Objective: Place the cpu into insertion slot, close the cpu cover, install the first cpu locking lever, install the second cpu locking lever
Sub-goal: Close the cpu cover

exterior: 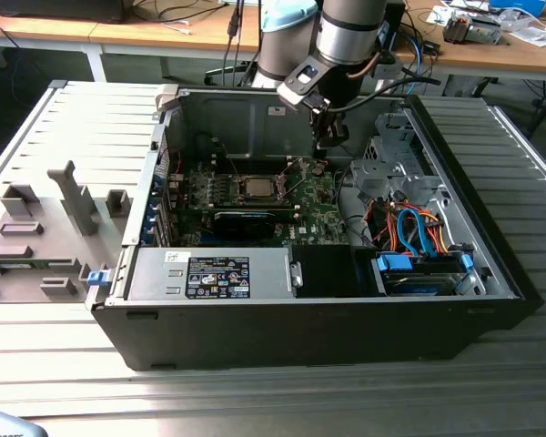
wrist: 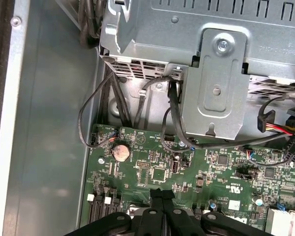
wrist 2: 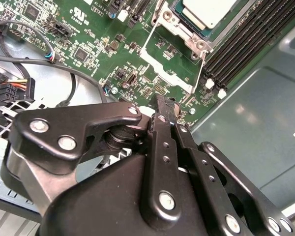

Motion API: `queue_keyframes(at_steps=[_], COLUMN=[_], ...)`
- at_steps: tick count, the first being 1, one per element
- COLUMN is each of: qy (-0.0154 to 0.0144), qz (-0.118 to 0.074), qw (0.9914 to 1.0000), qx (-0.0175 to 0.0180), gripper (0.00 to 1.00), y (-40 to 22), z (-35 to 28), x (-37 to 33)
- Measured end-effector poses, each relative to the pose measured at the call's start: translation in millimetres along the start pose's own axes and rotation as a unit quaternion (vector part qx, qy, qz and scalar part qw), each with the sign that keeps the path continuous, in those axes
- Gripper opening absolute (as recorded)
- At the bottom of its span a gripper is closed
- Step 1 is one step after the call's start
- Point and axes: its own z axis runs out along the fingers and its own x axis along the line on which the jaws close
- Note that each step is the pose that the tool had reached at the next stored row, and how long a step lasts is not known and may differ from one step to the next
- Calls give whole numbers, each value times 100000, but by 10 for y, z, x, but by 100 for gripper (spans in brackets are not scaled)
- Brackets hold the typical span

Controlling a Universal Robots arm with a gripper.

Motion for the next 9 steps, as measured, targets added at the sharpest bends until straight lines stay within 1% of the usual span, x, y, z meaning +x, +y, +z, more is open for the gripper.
queue_keyframes(at_steps=[3, 9], qy=[-3, -6], qz=[1, 1], qw=[100000, 100000], qx=[2, 4], gripper=[11, 11], y=[0, 1], z=[17, 31], x=[0, 0])
